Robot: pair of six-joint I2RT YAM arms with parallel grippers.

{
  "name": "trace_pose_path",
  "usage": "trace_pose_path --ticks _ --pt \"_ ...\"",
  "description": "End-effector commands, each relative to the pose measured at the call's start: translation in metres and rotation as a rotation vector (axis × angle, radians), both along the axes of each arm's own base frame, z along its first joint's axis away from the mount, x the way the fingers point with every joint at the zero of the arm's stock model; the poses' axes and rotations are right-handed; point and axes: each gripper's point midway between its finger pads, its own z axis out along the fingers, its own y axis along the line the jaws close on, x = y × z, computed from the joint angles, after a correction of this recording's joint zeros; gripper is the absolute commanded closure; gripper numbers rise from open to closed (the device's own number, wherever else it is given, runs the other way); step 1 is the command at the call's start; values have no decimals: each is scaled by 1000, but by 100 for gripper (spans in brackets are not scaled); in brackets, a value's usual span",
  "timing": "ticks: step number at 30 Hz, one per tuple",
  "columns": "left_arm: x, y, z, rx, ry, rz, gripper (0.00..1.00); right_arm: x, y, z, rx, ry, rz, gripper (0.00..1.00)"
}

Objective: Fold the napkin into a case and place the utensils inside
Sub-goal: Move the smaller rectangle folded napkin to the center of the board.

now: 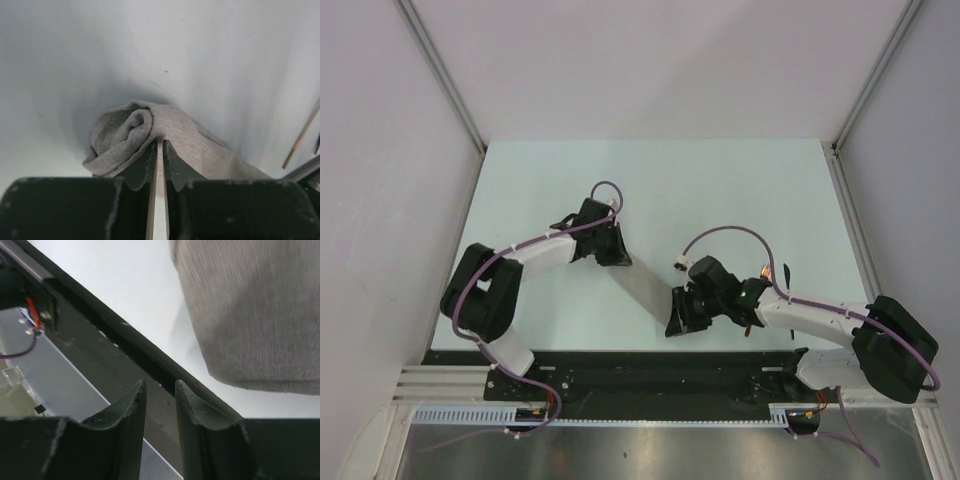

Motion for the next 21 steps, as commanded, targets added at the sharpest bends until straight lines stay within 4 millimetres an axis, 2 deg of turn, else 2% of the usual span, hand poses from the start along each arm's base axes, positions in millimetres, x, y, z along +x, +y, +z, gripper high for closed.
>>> trace_pose_path --ticks 1,2,6,8,9,13,15,17,18,19,21 --pt "21 5 -8 55 -45 23 88 -9 17 -5 76 12 -63 67" --pt "22 5 -14 63 -36 21 88 -13 20 -7 80 25 -65 67" --pt "30 3 -18 72 -48 19 89 -20 26 -23 48 21 -77 68" --pt "34 5 -19 90 -60 26 89 -17 21 -33 16 8 -112 67" --pt "36 7 -21 102 -66 28 89 -12 25 -30 41 0 -140 68" --pt "43 5 -15 107 -83 21 89 2 9 -51 -22 -33 -252 68" --pt "46 1 -3 79 -107 23 85 7 4 -56 -35 -35 -298 68" --pt "48 0 19 49 -149 35 77 11 -1 -63 -53 -36 -328 69" --pt "47 1 29 43 -165 38 75 15 -5 -65 -69 -48 -354 69" --pt "47 1 48 24 -206 45 72 21 -8 -66 -81 -63 -390 69" --pt "44 4 67 18 -241 47 67 32 -15 -70 -97 -70 -431 68"
